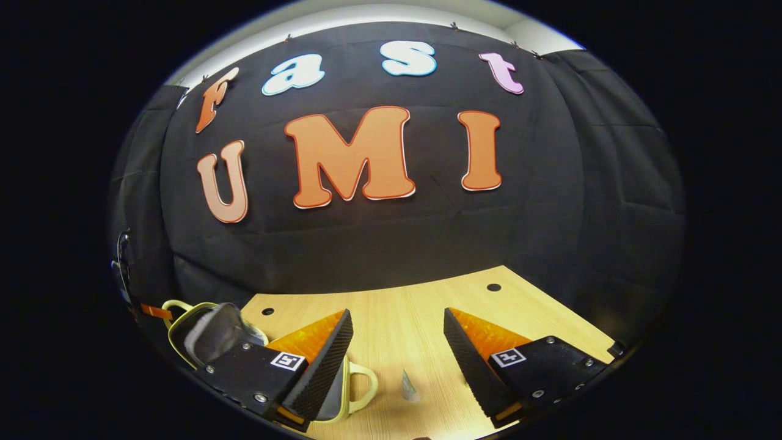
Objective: First open the suitcase, pack the skin care products into it, and then close the suitcase.
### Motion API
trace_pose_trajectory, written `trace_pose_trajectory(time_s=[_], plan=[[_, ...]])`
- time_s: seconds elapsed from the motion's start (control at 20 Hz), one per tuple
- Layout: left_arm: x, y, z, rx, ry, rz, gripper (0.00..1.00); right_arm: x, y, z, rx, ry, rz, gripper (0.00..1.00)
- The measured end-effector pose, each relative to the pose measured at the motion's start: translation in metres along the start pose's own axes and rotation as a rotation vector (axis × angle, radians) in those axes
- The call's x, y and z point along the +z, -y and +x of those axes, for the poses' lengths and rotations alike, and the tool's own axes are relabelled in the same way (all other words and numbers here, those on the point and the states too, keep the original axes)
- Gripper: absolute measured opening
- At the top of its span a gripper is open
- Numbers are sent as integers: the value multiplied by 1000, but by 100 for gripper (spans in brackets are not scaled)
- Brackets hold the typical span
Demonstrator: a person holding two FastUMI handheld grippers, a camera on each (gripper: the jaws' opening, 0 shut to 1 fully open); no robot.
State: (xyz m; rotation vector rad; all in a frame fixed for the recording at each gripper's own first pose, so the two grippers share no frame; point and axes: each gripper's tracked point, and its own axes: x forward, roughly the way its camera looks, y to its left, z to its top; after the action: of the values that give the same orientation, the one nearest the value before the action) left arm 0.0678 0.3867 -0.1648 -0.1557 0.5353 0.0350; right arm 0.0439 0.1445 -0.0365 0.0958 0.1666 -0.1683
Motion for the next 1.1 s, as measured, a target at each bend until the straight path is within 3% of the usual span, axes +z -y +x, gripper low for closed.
trace_pose_trajectory(time_s=[0.15, 0.3, 0.65, 0.9, 1.05, 1.1], plan=[[-32, -37, 16, 50, -51, -25, 10, 1, 9, -1, -22, -12, 3, 95], [-56, -60, 39, 52, -88, -60, 10, 2, 13, 0, -38, -16, -13, 95], [-114, -88, 79, 94, -158, -94, 10, -8, 20, -5, -54, -38, -49, 95], [-123, -95, 87, 133, -165, -98, 10, -7, 22, -7, -52, -29, -46, 95], [-107, -101, 77, 177, -145, -25, 20, -11, 25, -10, -53, -31, -46, 95], [-102, -99, 72, 176, -132, -8, 32, -12, 25, -10, -52, -30, -43, 95]])
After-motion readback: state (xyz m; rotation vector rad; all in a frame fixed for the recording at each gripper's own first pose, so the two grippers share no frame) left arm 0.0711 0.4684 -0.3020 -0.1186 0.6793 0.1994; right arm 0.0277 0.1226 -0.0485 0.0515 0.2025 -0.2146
